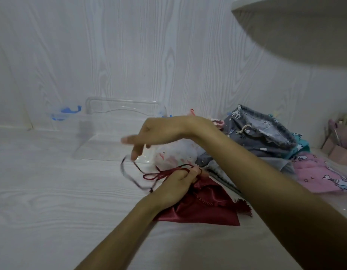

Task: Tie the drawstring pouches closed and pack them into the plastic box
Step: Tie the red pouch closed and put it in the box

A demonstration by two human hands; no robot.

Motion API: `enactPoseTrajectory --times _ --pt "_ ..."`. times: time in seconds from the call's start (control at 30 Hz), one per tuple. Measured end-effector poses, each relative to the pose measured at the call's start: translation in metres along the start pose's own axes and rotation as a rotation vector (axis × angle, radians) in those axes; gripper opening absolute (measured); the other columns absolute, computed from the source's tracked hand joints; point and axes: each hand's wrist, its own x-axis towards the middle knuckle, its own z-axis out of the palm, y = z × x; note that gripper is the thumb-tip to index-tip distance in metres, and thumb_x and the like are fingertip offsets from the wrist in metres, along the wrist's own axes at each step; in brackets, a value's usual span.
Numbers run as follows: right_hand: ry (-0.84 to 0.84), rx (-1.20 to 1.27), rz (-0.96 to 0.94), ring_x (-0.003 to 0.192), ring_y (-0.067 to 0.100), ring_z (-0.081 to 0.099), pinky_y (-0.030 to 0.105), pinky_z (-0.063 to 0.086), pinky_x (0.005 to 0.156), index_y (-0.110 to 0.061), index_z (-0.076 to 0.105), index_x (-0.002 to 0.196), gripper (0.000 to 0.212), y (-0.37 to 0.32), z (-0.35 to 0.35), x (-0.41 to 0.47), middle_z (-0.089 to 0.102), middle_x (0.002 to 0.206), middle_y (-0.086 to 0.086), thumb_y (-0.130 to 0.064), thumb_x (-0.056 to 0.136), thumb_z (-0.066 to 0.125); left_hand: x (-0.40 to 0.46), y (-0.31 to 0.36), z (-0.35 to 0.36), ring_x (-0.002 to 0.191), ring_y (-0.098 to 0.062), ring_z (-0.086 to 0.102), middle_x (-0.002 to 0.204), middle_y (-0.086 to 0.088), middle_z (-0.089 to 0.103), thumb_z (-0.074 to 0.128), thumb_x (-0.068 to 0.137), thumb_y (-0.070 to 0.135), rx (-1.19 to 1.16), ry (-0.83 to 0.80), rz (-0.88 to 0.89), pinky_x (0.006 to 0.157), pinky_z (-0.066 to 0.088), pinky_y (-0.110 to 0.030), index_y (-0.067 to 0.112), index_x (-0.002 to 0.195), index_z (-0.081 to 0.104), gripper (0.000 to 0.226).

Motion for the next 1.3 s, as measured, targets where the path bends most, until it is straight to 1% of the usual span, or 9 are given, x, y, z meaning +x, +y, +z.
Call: enactPoseTrajectory --times 0.13,0.23,0.47,0.6,0.73,0.9,1.03,1.2,1.3 --pt "0.259 0.066 0.339 0.057 0.017 0.054 0.023 0.043 0.053 -0.014 0.064 0.064 0.055 0.044 -0.007 -0.012 0.061 0.064 0.001 -0.049 0.097 0.036 -0.002 -0.003 0.001 0.108 0.006 0.055 0.118 0.006 0.065 0.033 0.102 0.031 -0.044 -0.012 -0.038 0.086 0.032 0.006 0.018 0.118 0.065 0.038" --pt "-0.062 -0.073 0.624 0.056 0.014 0.049 0.024 0.042 0.057 -0.005 0.067 0.094 0.064 0.070 0.000 -0.030 0.055 0.065 0.001 -0.060 0.092 0.036 -0.001 -0.005 0.001 0.112 0.005 0.052 0.122 0.006 0.063 0.033 0.102 0.031 -0.047 -0.015 -0.024 0.085 0.030 0.008 0.016 0.121 0.063 0.038" --pt "-0.318 -0.048 0.700 0.054 0.016 0.038 0.025 0.035 0.056 -0.011 0.055 0.074 0.058 0.087 0.014 -0.011 0.049 0.067 0.001 -0.065 0.087 0.042 -0.001 -0.004 0.002 0.104 0.011 0.055 0.112 0.001 0.067 0.037 0.101 0.031 -0.017 -0.007 0.001 0.097 0.032 -0.005 0.008 0.095 0.069 0.039" --pt "-0.204 0.014 0.655 0.053 0.015 0.041 0.025 0.037 0.055 -0.013 0.055 0.070 0.031 0.092 0.015 0.000 0.053 0.060 0.000 -0.035 0.091 0.058 -0.002 -0.003 0.002 0.109 0.009 0.055 0.110 0.012 0.069 0.037 0.101 0.032 -0.026 -0.022 -0.014 0.096 0.034 -0.006 0.014 0.108 0.069 0.037" --pt "0.217 0.727 0.481 0.057 0.012 0.051 0.024 0.045 0.064 -0.013 0.053 0.072 0.020 0.107 0.021 -0.001 0.058 0.062 -0.001 -0.018 0.091 0.052 -0.002 -0.003 0.000 0.096 0.019 0.053 0.107 0.022 0.064 0.033 0.101 0.038 -0.076 -0.013 -0.066 0.081 0.033 0.006 0.005 0.105 0.066 0.047" --pt "0.465 1.673 0.070 0.030 0.004 0.021 0.015 0.018 0.030 -0.016 0.043 0.070 0.029 0.133 0.026 -0.038 0.025 0.037 -0.008 -0.021 0.098 0.040 0.005 -0.001 -0.007 0.057 -0.002 0.046 0.056 0.012 0.050 0.036 0.100 0.038 -0.160 0.129 -0.161 0.059 0.039 -0.007 0.007 0.097 0.072 0.047" --pt "0.585 1.355 0.120 0.031 0.004 0.017 0.018 0.012 0.034 -0.017 0.039 0.065 0.029 0.151 0.045 -0.076 0.023 0.037 -0.009 -0.027 0.088 0.054 0.006 0.003 -0.011 0.058 -0.007 0.052 0.054 0.008 0.058 0.046 0.098 0.032 -0.325 0.156 -0.223 0.059 0.045 -0.010 0.009 0.078 0.070 0.039" --pt "0.541 0.444 0.108 0.057 -0.006 0.057 0.008 0.043 0.057 -0.017 0.074 0.089 0.013 0.142 0.069 -0.090 0.069 0.069 -0.009 -0.023 0.078 0.075 0.003 0.006 -0.015 0.063 0.001 0.060 0.077 0.005 0.074 0.056 0.092 0.024 -0.335 0.035 -0.201 0.065 0.049 -0.009 0.011 0.087 0.074 0.023" --pt "0.528 0.154 0.124 0.063 -0.001 0.063 0.027 0.054 0.069 -0.026 0.077 0.084 0.015 0.145 0.077 -0.085 0.073 0.072 -0.006 -0.035 0.073 0.076 -0.001 0.009 -0.017 0.059 0.001 0.060 0.068 0.005 0.072 0.062 0.088 0.017 -0.322 0.014 -0.204 0.059 0.048 -0.007 0.004 0.089 0.074 0.018"
